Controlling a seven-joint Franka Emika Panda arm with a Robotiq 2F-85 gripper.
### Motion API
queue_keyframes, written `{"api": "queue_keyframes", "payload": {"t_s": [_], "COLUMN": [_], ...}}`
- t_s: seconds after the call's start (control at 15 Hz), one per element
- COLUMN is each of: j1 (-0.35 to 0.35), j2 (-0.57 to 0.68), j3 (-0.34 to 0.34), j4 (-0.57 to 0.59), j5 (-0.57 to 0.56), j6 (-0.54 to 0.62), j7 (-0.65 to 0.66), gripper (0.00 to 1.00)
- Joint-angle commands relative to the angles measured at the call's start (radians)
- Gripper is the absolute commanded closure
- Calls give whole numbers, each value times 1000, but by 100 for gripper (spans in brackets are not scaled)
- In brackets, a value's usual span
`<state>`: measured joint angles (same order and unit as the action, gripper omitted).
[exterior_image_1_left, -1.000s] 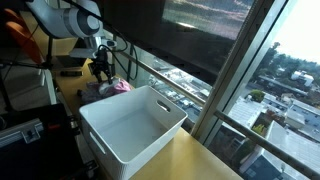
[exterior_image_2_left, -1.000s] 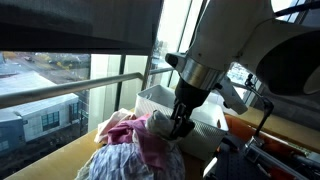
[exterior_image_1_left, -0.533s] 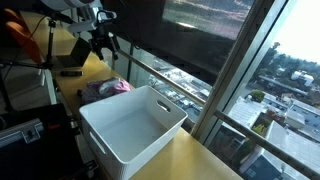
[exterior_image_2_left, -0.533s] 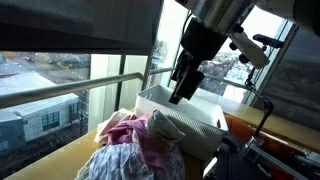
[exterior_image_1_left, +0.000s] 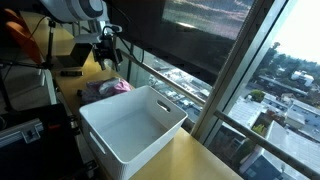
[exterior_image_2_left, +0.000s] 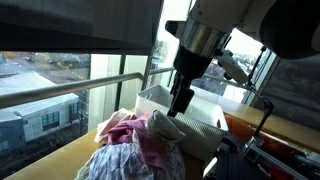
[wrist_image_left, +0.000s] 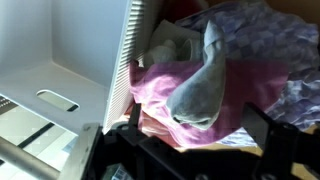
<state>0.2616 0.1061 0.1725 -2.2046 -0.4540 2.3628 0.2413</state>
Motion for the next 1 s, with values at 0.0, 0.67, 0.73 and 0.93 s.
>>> {"api": "queue_keyframes", "payload": {"t_s": [0.0, 0.67, 0.73, 0.93], "j1": [-31, -71, -80, -108], "j2": [116, 473, 501, 560], "j3": [-6, -7, -10, -17], "j4": [65, 301, 323, 392], "j5": [78, 354, 370, 408], "j6": [39, 41, 35, 10], "j7": [-62, -201, -212, -238], "gripper": [0, 0, 0, 0]}}
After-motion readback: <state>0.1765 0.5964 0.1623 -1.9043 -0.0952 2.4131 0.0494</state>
